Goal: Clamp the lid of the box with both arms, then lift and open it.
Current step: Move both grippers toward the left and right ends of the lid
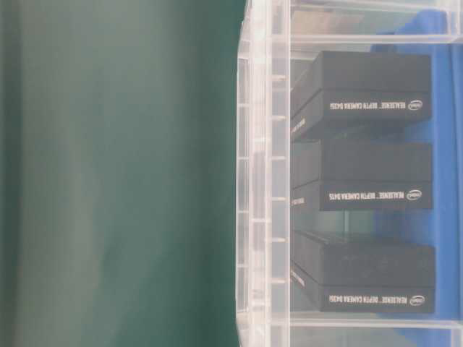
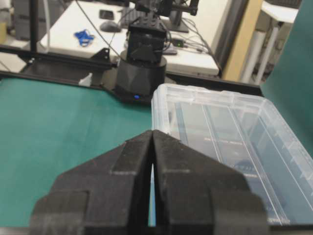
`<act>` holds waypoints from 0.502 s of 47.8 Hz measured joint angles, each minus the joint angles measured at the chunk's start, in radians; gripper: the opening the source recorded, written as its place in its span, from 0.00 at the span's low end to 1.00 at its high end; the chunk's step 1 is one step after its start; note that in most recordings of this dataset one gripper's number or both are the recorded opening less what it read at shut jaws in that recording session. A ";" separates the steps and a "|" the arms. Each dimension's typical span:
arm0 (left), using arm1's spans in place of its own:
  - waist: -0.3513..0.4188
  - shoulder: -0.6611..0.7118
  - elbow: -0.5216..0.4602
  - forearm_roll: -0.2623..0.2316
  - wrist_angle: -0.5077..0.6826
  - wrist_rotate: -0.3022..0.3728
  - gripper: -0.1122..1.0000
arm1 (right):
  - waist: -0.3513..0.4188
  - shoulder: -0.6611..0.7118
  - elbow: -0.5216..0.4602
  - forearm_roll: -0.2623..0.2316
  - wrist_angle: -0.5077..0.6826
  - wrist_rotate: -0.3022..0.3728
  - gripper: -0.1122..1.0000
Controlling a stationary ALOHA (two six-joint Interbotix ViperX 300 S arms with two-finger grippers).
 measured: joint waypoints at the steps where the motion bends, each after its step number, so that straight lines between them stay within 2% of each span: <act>1: -0.002 0.000 -0.002 0.002 0.006 0.003 0.11 | 0.002 0.000 0.000 0.000 0.002 0.002 0.10; 11: -0.002 0.003 -0.029 0.006 0.075 0.017 0.11 | 0.002 0.029 -0.020 0.000 0.123 0.011 0.10; 19: -0.002 0.008 -0.032 0.006 0.080 0.021 0.11 | -0.002 0.037 -0.043 0.000 0.147 0.011 0.10; 24: 0.018 0.008 -0.032 0.006 0.081 0.025 0.11 | -0.038 0.038 -0.052 0.000 0.152 0.011 0.10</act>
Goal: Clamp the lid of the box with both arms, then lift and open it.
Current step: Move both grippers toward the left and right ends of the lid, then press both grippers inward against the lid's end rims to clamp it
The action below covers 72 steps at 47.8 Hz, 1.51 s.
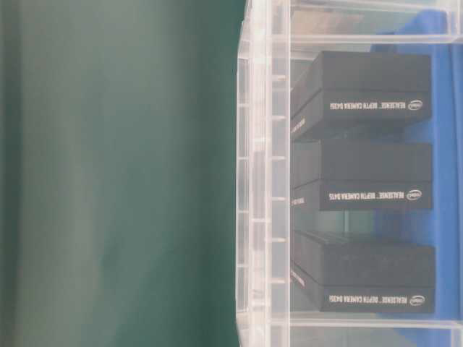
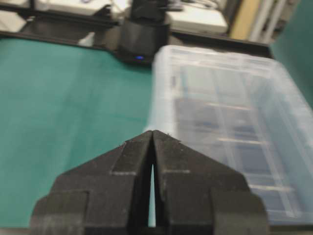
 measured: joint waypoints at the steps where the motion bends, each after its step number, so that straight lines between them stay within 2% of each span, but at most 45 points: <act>1: 0.008 0.000 0.002 0.000 0.000 -0.003 0.11 | -0.009 -0.002 -0.002 -0.002 0.000 -0.002 0.10; 20: 0.233 0.000 -0.009 0.000 0.081 -0.002 0.11 | -0.288 0.003 -0.049 -0.015 0.081 -0.012 0.10; 31: 0.316 0.000 -0.035 0.002 0.146 0.003 0.11 | -0.400 0.028 -0.067 -0.025 0.089 -0.012 0.10; 37: 0.322 0.002 -0.040 0.000 0.161 0.008 0.11 | -0.420 0.051 -0.071 -0.025 0.098 -0.012 0.10; 42: 0.324 0.000 -0.044 0.002 0.210 0.003 0.11 | -0.423 0.058 -0.078 -0.026 0.153 -0.014 0.10; 61: 0.353 0.006 -0.120 0.002 0.588 -0.032 0.11 | -0.423 0.114 -0.187 -0.026 0.652 0.000 0.10; 72: 0.380 0.064 -0.163 0.002 0.793 -0.046 0.11 | -0.425 0.201 -0.227 -0.026 0.825 -0.002 0.10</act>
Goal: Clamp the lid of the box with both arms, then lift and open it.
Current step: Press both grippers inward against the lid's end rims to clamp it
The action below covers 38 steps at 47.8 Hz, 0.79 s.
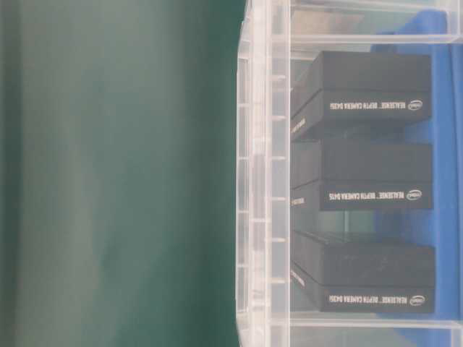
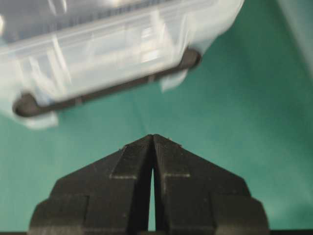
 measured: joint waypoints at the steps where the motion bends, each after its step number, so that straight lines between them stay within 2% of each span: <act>1: 0.000 0.005 -0.003 0.000 0.014 0.000 0.11 | 0.000 0.008 -0.003 0.000 0.014 0.000 0.10; 12: 0.000 0.063 -0.057 0.000 0.123 -0.005 0.11 | 0.000 0.067 -0.021 0.000 0.106 0.000 0.10; 25: 0.000 0.115 -0.084 0.000 0.144 0.000 0.11 | 0.000 0.092 -0.031 0.000 0.114 -0.008 0.10; 31: 0.000 0.118 -0.086 0.000 0.161 0.025 0.11 | 0.002 0.092 -0.031 0.000 0.121 -0.029 0.10; 38: -0.006 0.120 -0.087 0.003 0.192 0.094 0.11 | 0.000 0.092 -0.031 0.000 0.147 -0.089 0.10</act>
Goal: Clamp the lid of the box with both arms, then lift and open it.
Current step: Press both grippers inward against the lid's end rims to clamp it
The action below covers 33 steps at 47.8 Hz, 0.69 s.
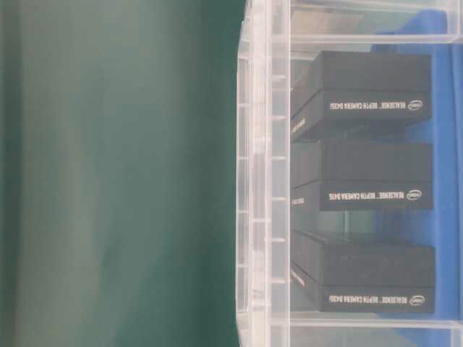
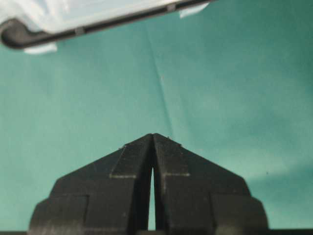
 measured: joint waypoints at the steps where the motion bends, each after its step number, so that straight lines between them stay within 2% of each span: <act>1: -0.002 0.000 0.000 0.000 0.009 0.011 0.11 | 0.000 0.000 0.000 -0.002 0.003 -0.011 0.10; 10: -0.005 0.000 -0.003 0.000 0.081 0.046 0.11 | 0.003 0.000 0.000 0.000 0.020 -0.071 0.10; 24: -0.003 0.005 -0.017 0.000 0.112 0.049 0.11 | 0.003 0.000 0.000 0.000 0.020 -0.077 0.10; 33: -0.005 0.064 -0.037 0.000 0.109 0.054 0.11 | 0.005 0.009 -0.009 0.000 0.018 -0.078 0.10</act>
